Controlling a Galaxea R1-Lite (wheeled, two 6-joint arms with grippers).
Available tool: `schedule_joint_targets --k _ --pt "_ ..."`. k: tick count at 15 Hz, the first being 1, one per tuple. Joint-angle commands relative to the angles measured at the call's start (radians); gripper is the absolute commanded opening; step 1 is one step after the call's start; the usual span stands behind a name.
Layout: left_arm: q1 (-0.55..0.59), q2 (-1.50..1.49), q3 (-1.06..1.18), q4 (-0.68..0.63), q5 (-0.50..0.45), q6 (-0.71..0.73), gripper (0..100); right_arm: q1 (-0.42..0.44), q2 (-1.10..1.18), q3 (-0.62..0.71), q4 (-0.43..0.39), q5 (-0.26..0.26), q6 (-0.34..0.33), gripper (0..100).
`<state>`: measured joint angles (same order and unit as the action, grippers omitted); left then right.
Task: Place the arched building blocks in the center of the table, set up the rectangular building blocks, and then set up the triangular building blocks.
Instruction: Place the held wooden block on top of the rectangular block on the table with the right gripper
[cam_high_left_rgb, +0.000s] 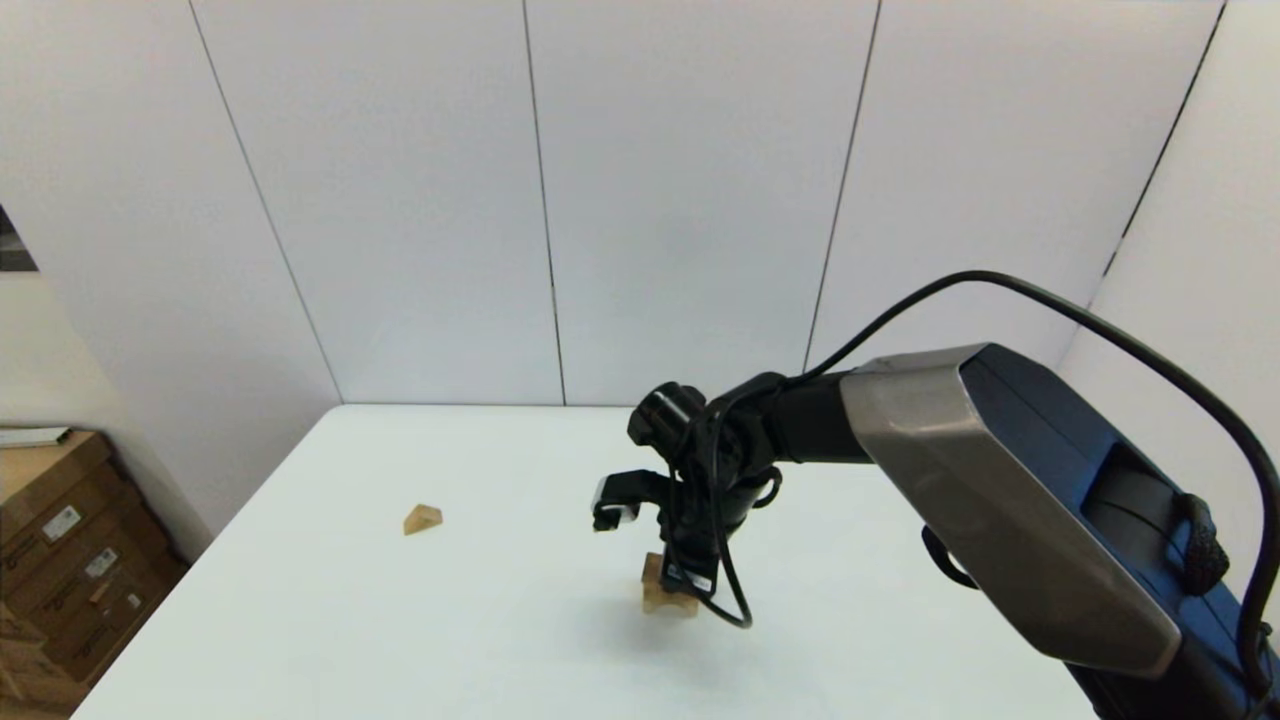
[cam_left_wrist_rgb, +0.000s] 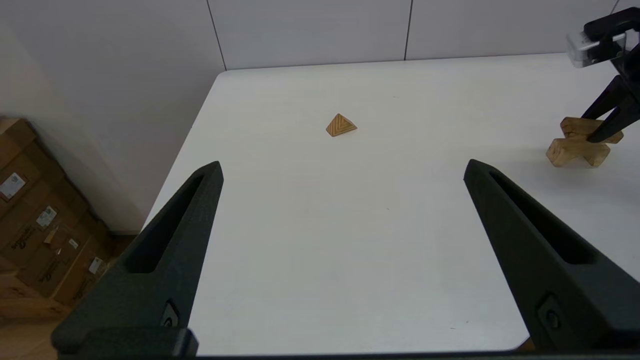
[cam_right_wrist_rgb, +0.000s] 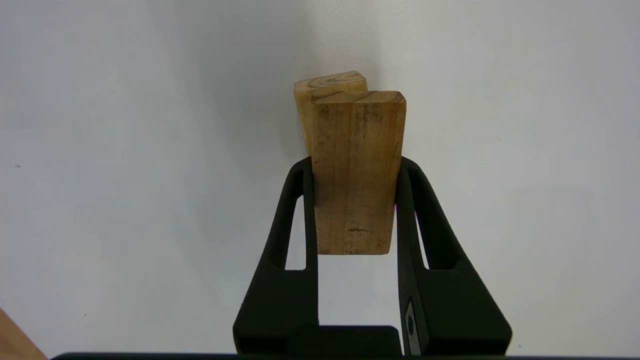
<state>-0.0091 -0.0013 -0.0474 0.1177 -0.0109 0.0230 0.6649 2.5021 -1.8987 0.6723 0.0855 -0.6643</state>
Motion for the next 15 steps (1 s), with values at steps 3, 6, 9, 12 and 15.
schedule_joint_targets --k 3,6,9,12,15 --pt "0.000 0.001 0.000 0.000 0.000 0.000 100 0.001 0.021 -0.002 0.012 -0.001 -0.003 0" --pt "0.000 0.001 0.000 0.000 0.000 0.000 100 0.001 0.021 -0.003 0.023 -0.003 -0.003 0" --pt "0.000 0.001 0.000 0.000 0.000 0.000 100 0.001 0.023 -0.005 0.023 -0.003 -0.003 0" --pt "0.000 0.001 0.000 0.000 0.000 0.000 100 -0.001 0.021 -0.017 0.023 0.000 -0.003 0" --pt "0.000 0.001 0.000 0.000 0.000 0.000 100 -0.001 0.021 -0.019 0.023 -0.001 -0.003 0"
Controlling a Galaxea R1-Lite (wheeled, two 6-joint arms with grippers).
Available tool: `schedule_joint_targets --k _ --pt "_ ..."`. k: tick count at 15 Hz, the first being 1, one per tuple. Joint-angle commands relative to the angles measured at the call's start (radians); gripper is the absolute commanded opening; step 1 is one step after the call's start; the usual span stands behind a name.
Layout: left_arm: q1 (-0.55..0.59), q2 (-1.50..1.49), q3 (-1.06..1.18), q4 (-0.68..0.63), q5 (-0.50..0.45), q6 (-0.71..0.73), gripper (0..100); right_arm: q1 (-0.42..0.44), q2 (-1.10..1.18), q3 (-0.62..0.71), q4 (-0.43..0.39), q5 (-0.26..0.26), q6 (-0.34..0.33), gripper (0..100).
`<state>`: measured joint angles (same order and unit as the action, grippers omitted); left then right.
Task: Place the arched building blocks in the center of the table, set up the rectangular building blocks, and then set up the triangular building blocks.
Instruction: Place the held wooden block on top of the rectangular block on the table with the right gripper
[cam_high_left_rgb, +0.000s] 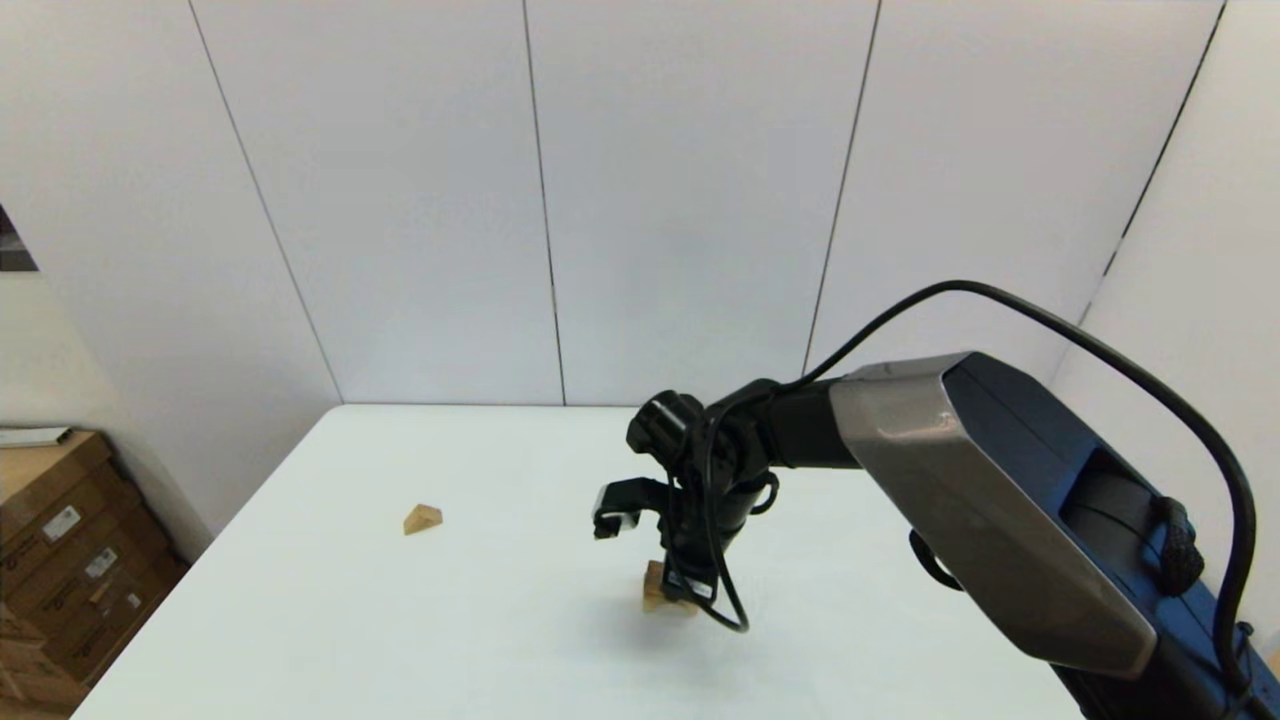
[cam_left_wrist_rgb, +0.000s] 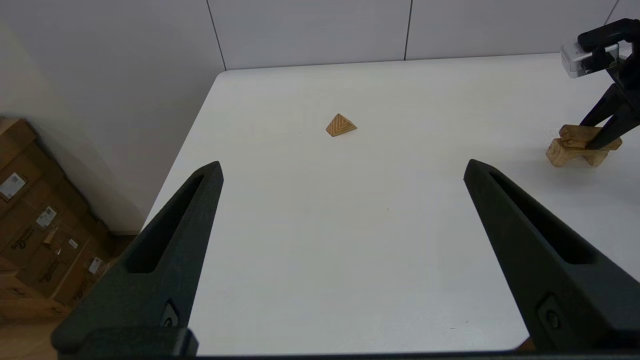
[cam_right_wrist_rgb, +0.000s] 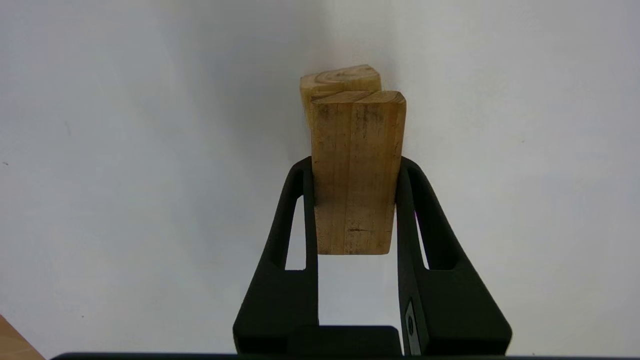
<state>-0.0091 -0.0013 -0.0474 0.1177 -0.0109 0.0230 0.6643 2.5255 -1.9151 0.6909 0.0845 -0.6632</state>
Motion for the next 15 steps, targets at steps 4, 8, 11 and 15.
schedule_joint_targets --k 4,8,11,15 --pt "0.000 0.001 0.000 0.000 0.000 0.000 100 0.000 -0.004 -0.004 0.004 0.000 -0.004 0" --pt "0.000 0.001 0.000 0.000 0.000 0.000 100 0.001 -0.001 -0.009 0.004 0.001 -0.004 0" --pt "0.000 0.001 0.000 0.000 0.000 0.000 100 0.001 0.002 -0.009 0.004 0.003 -0.004 0" --pt "0.000 0.001 0.000 0.000 0.000 0.000 100 0.001 0.006 -0.007 0.006 0.003 -0.006 100"
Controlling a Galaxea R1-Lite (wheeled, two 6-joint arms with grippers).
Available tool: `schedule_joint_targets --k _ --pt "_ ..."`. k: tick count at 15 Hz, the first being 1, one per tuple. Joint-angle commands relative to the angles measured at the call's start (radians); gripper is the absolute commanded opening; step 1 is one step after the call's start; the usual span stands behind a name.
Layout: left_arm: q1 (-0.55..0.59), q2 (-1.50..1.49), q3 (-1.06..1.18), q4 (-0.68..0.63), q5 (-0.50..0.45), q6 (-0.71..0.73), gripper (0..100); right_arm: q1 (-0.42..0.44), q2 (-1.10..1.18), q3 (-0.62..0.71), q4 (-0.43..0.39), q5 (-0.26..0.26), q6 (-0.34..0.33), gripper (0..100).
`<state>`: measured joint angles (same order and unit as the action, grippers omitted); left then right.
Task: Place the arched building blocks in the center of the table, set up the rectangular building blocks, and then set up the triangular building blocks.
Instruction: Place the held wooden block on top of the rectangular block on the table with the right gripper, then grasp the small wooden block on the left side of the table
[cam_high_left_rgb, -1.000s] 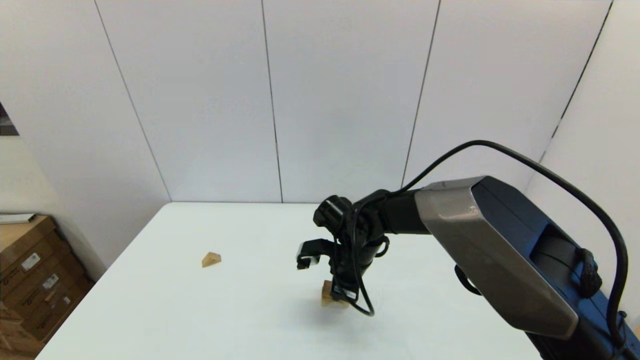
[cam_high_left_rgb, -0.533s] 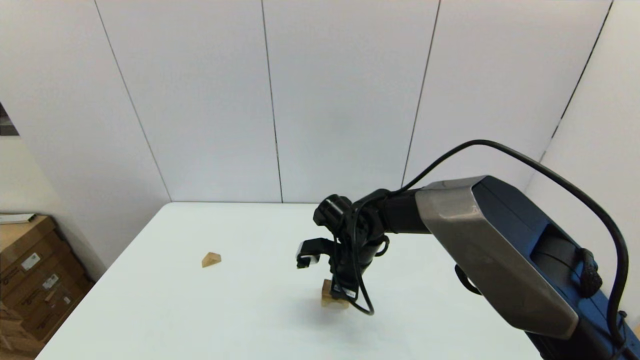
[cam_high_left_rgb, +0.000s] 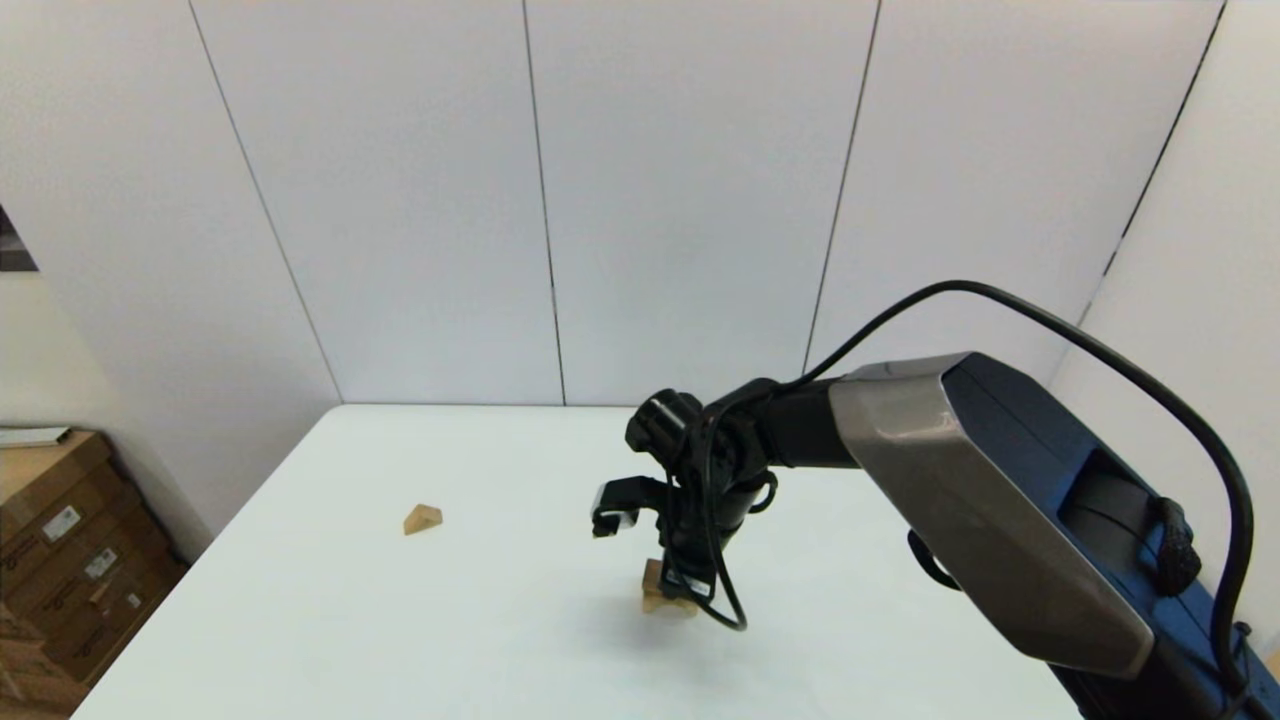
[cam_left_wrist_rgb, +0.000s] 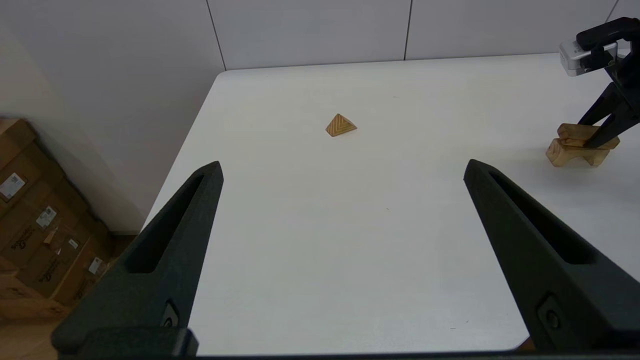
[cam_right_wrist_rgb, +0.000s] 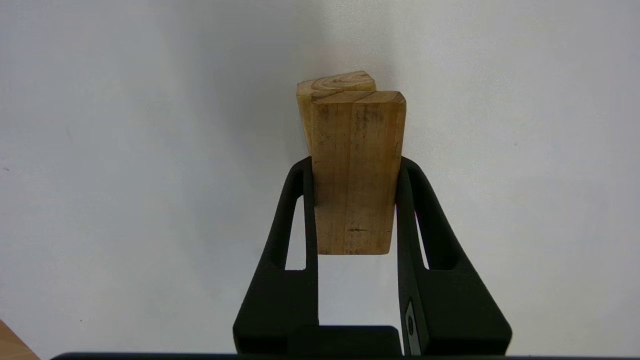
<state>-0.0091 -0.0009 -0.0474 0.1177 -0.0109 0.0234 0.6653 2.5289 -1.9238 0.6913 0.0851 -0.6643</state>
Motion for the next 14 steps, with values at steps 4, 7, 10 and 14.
schedule_joint_targets --k 4,7,10,14 --pt "0.000 0.001 0.000 0.000 0.000 0.000 100 0.003 0.016 -0.001 0.002 0.004 0.008 100" --pt "0.000 0.001 0.000 0.000 0.000 0.000 100 0.000 0.002 -0.001 0.002 0.004 0.011 100" --pt "0.000 0.001 0.000 0.000 0.000 0.000 100 -0.041 -0.111 0.008 0.011 0.010 0.034 100" --pt "0.000 0.001 0.000 0.000 -0.001 -0.002 100 -0.136 -0.395 0.017 0.091 0.035 0.206 100"
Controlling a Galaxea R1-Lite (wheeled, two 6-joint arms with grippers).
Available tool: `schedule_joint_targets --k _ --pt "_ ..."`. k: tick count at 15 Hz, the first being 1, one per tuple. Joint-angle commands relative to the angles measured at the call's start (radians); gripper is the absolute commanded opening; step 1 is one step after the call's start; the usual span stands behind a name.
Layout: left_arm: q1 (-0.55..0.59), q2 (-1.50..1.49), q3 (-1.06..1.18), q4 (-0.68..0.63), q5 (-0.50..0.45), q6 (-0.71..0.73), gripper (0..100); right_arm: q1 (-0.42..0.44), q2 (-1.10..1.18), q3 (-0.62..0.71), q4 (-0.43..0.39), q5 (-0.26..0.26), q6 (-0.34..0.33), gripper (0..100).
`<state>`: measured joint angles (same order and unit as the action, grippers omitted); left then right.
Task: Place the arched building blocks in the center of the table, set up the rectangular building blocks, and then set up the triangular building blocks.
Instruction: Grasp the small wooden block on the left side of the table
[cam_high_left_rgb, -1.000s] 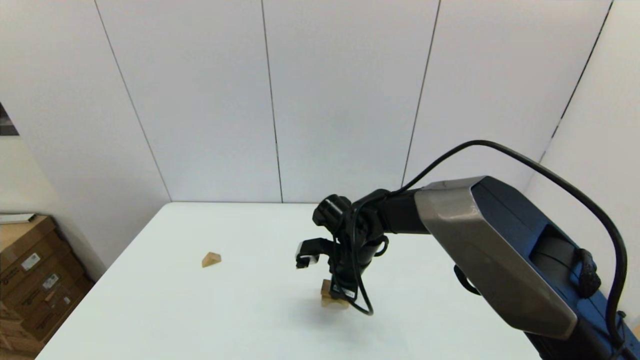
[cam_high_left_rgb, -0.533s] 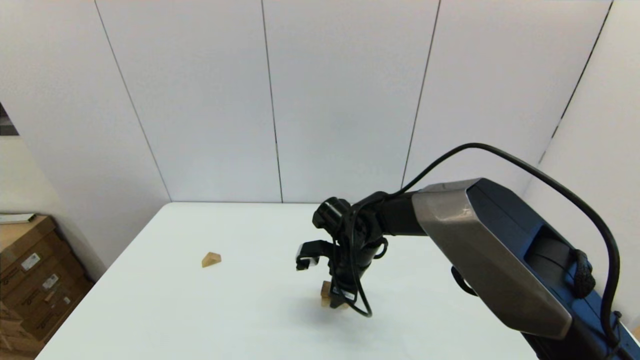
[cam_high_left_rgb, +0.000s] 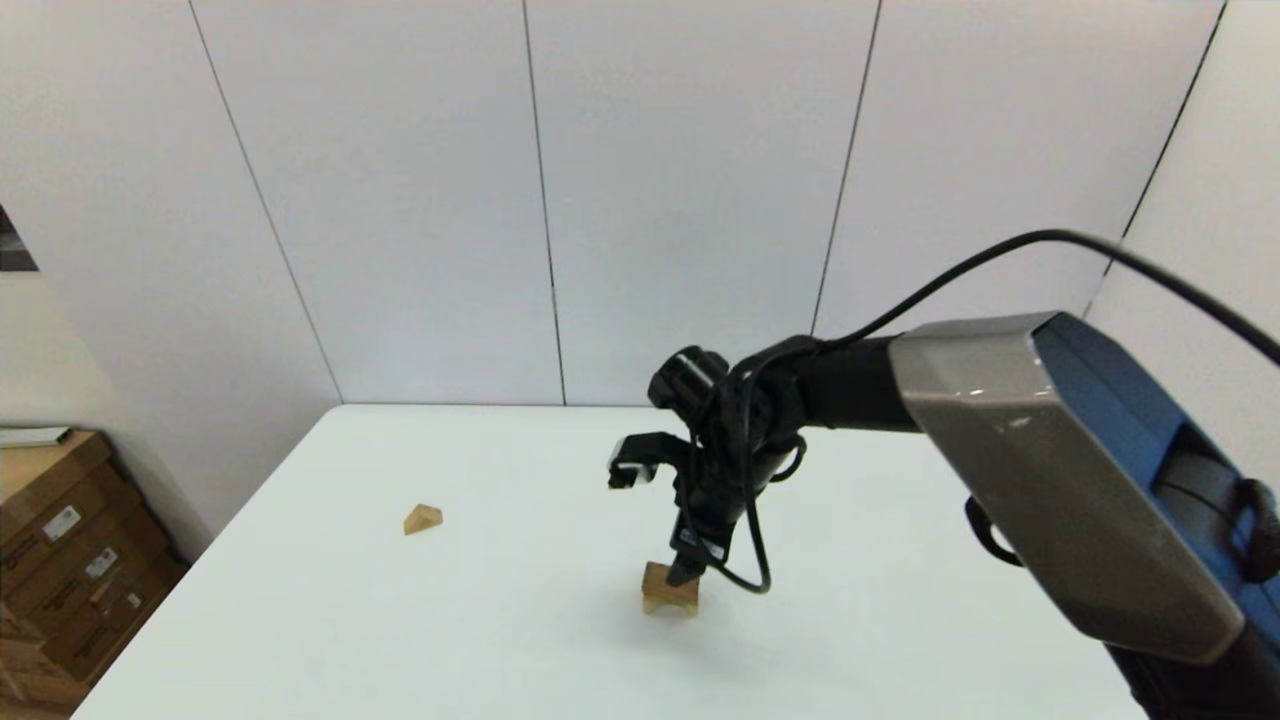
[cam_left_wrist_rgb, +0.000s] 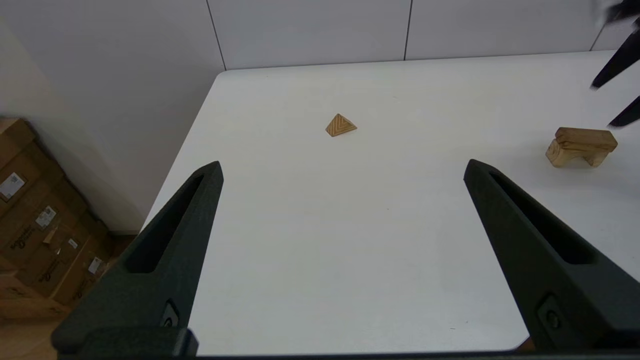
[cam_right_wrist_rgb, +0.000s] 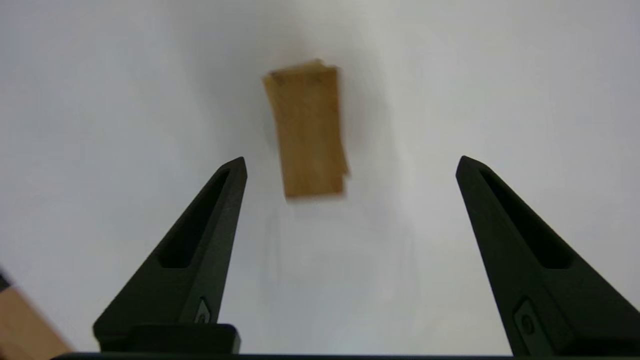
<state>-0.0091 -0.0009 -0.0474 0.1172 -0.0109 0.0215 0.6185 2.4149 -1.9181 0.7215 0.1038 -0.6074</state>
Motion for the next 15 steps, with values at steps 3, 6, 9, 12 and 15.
schedule_joint_targets --k 3,6,9,12,15 --pt "0.000 0.001 0.000 0.001 -0.001 -0.002 100 -0.209 -0.579 0.094 0.062 -0.035 0.321 100" --pt "0.000 0.001 0.000 0.001 -0.001 0.000 100 -0.341 -0.918 0.280 0.061 -0.104 0.367 100" --pt "0.000 0.001 0.000 0.001 0.000 0.000 100 -0.457 -1.274 0.490 0.061 -0.107 0.469 100" --pt "0.000 0.001 0.000 0.001 -0.001 -0.002 100 -0.465 -1.669 0.763 0.050 -0.104 0.430 100" --pt "0.000 0.001 0.000 0.001 0.000 -0.003 100 -0.514 -1.978 0.975 0.056 -0.108 0.359 100"
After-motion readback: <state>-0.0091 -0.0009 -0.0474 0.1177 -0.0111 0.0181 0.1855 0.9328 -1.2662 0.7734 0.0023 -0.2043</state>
